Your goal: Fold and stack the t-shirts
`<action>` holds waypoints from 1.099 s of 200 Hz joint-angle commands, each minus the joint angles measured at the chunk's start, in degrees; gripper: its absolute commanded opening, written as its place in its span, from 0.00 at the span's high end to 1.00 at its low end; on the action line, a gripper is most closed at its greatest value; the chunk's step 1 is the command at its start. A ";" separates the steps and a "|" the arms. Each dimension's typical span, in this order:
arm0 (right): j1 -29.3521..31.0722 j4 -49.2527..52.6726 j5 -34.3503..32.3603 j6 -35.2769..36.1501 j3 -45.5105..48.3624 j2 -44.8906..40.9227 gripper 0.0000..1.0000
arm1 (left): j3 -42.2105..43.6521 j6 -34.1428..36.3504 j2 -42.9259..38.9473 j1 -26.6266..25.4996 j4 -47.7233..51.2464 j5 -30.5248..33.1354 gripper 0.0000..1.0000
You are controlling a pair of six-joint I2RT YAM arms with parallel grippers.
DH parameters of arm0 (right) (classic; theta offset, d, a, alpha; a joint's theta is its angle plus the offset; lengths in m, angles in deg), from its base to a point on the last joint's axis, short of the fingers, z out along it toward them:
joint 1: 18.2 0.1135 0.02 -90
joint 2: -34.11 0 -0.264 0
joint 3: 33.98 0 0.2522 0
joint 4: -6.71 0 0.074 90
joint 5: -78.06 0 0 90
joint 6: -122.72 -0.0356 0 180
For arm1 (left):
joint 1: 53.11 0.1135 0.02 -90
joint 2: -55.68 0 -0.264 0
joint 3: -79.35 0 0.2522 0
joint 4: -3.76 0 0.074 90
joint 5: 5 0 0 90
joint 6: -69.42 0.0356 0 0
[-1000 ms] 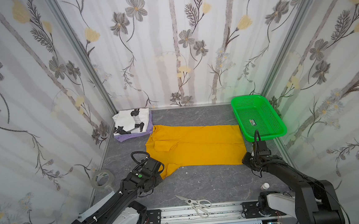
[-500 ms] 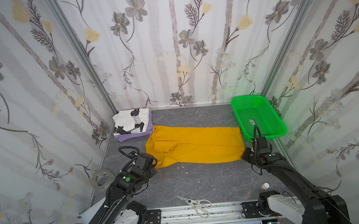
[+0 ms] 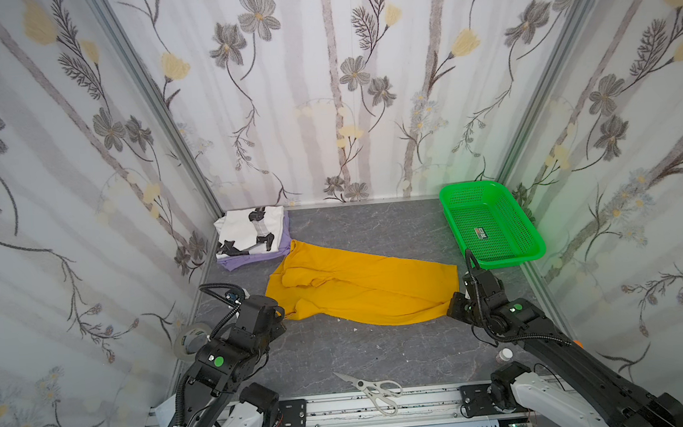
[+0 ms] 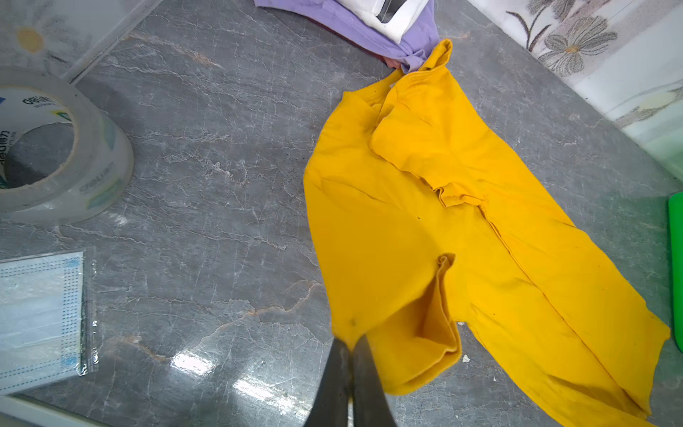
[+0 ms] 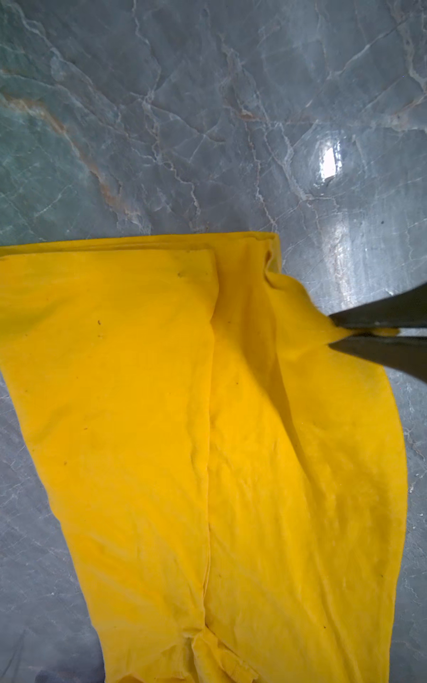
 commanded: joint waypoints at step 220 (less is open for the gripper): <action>-9.55 -11.54 -7.38 -0.89 -1.58 9.19 1.00 | -17.79 21.31 34.93 4.37 -29.47 -13.68 1.00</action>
